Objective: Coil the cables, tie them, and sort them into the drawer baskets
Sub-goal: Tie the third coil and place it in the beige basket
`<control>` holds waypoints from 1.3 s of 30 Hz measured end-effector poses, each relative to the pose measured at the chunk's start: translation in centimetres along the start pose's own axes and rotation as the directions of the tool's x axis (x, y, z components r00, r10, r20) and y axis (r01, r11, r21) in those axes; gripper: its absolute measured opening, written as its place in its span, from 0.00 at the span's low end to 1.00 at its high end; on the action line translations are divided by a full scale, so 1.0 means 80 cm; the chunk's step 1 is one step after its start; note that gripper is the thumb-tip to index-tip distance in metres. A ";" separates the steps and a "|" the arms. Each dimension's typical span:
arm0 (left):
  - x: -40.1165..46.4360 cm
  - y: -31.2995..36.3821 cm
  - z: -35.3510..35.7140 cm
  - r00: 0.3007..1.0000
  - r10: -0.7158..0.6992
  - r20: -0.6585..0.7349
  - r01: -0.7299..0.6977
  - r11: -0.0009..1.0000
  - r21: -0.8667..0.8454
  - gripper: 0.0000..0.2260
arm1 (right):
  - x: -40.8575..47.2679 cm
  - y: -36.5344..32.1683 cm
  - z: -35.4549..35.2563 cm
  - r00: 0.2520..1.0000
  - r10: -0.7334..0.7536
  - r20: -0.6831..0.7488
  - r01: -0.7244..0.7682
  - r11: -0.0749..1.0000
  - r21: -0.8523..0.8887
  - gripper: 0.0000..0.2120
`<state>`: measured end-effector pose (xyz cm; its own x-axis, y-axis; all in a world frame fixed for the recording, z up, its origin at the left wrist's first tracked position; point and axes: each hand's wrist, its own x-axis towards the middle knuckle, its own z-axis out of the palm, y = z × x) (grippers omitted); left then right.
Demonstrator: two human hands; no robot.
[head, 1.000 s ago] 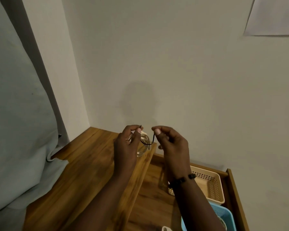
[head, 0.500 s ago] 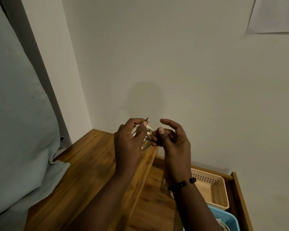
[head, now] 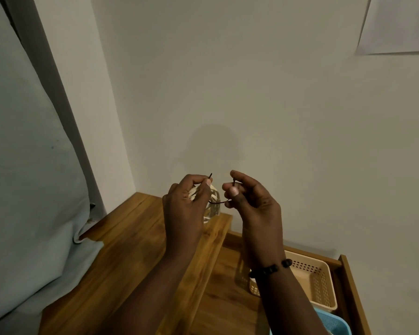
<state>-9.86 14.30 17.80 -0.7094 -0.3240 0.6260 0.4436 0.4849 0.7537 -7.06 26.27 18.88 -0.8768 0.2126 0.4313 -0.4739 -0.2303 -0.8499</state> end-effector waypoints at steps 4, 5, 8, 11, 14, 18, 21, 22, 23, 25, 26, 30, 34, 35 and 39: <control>-0.003 0.005 0.000 0.999 0.043 0.012 -0.043 0.998 0.041 0.08 | 0.004 0.000 0.006 0.995 0.017 -0.093 -0.012 0.998 0.054 0.10; -0.003 0.006 0.000 0.998 0.054 0.015 -0.054 0.997 0.055 0.08 | 0.005 0.001 0.007 0.995 0.009 -0.098 -0.005 0.999 0.042 0.09; -0.006 0.012 -0.003 0.996 0.085 0.016 -0.086 0.990 0.108 0.08 | 0.004 0.002 0.011 0.995 -0.009 -0.097 0.011 1.000 0.024 0.06; -0.009 0.017 -0.005 0.994 0.102 0.026 -0.105 0.989 0.104 0.08 | 0.002 0.004 0.016 0.994 -0.033 -0.101 0.034 0.999 0.008 0.05; -0.008 0.019 -0.006 0.994 0.102 0.028 -0.105 0.987 0.122 0.08 | 0.000 0.005 0.020 0.993 -0.055 -0.104 0.054 0.999 -0.003 0.05; -0.009 0.020 -0.009 0.994 0.100 0.035 -0.103 0.988 0.111 0.08 | -0.001 0.005 0.023 0.991 -0.083 -0.101 0.079 0.996 -0.039 0.06; -0.008 0.019 -0.010 0.994 0.107 0.036 -0.111 0.987 0.113 0.09 | -0.001 0.005 0.026 0.990 -0.092 -0.102 0.087 0.995 -0.056 0.06; -0.008 0.019 -0.010 0.994 0.107 0.035 -0.111 0.987 0.115 0.10 | -0.001 0.004 0.026 0.990 -0.095 -0.103 0.088 0.994 -0.065 0.06; -0.007 0.020 -0.010 0.994 0.104 0.035 -0.108 0.987 0.118 0.11 | 0.000 0.005 0.026 0.990 -0.097 -0.103 0.089 0.993 -0.075 0.06; -0.007 0.020 -0.011 0.994 0.104 0.033 -0.107 0.986 0.128 0.10 | 0.000 0.005 0.025 0.990 -0.097 -0.098 0.087 0.992 -0.094 0.06; -0.007 0.020 -0.010 0.994 0.109 0.031 -0.112 0.984 0.137 0.09 | 0.001 0.005 0.025 0.991 -0.094 -0.092 0.084 0.991 -0.105 0.06; -0.007 0.018 -0.009 0.989 0.138 0.044 -0.144 0.973 0.179 0.11 | 0.003 0.007 0.021 0.993 -0.081 -0.087 0.069 0.989 -0.127 0.06; -0.006 0.019 -0.008 0.991 0.131 0.038 -0.136 0.974 0.180 0.15 | 0.003 0.009 0.019 0.993 -0.085 -0.083 0.075 0.989 -0.126 0.06; -0.006 0.019 -0.007 0.991 0.129 0.036 -0.133 0.974 0.185 0.15 | 0.003 0.009 0.019 0.993 -0.088 -0.080 0.077 0.988 -0.131 0.05; -0.005 0.013 -0.006 0.989 0.149 0.023 -0.151 0.968 0.201 0.13 | 0.003 0.013 0.020 0.990 -0.106 -0.088 0.091 0.983 -0.161 0.05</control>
<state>-8.89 14.54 18.43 -0.6478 -0.2290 0.7266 0.4264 0.6814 0.5949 -7.88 24.54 18.56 -0.8109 0.3186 0.4909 -0.5327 -0.0544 -0.8446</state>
